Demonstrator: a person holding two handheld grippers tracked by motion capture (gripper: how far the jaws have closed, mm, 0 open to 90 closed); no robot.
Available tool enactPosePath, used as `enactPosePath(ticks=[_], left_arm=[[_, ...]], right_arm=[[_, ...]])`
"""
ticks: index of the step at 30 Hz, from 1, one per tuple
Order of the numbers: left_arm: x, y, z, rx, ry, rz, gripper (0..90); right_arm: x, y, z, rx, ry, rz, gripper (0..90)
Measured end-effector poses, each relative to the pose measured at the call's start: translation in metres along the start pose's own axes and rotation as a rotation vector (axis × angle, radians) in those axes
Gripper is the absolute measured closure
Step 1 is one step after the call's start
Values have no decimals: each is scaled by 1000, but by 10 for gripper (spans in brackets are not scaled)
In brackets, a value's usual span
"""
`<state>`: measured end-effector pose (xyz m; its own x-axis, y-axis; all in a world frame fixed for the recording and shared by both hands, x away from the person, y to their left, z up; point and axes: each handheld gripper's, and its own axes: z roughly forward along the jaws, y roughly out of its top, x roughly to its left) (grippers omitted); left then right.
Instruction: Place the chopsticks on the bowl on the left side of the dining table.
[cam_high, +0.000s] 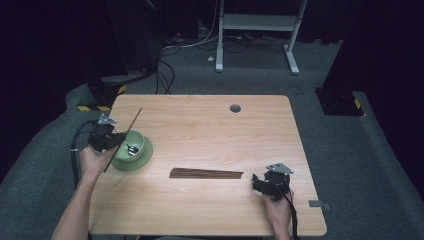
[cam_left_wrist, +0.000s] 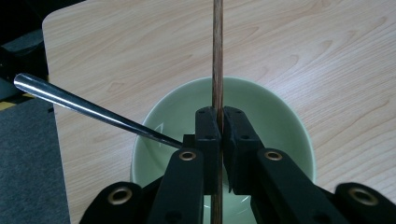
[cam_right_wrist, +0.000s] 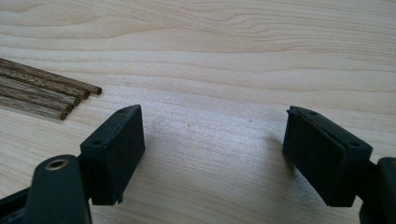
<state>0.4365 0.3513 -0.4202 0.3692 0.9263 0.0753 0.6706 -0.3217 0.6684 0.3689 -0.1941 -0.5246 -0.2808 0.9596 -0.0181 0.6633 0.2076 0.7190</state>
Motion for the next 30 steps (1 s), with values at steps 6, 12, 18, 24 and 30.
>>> enactPosePath(ticks=[6,12,18,24,30], left_arm=[[1,0,6,18,18,7,846],[2,0,13,26,26,4,846],[2,-1,17,37,27,5,846],[1,-1,22,47,36,13,846],[2,-2,25,51,40,13,845]], right_arm=[[0,0,0,0,-1,0,203],[0,0,0,0,-1,-1,203],[0,0,0,0,-1,-1,203],[0,0,0,0,0,-1,203],[0,0,0,0,0,-1,203]])
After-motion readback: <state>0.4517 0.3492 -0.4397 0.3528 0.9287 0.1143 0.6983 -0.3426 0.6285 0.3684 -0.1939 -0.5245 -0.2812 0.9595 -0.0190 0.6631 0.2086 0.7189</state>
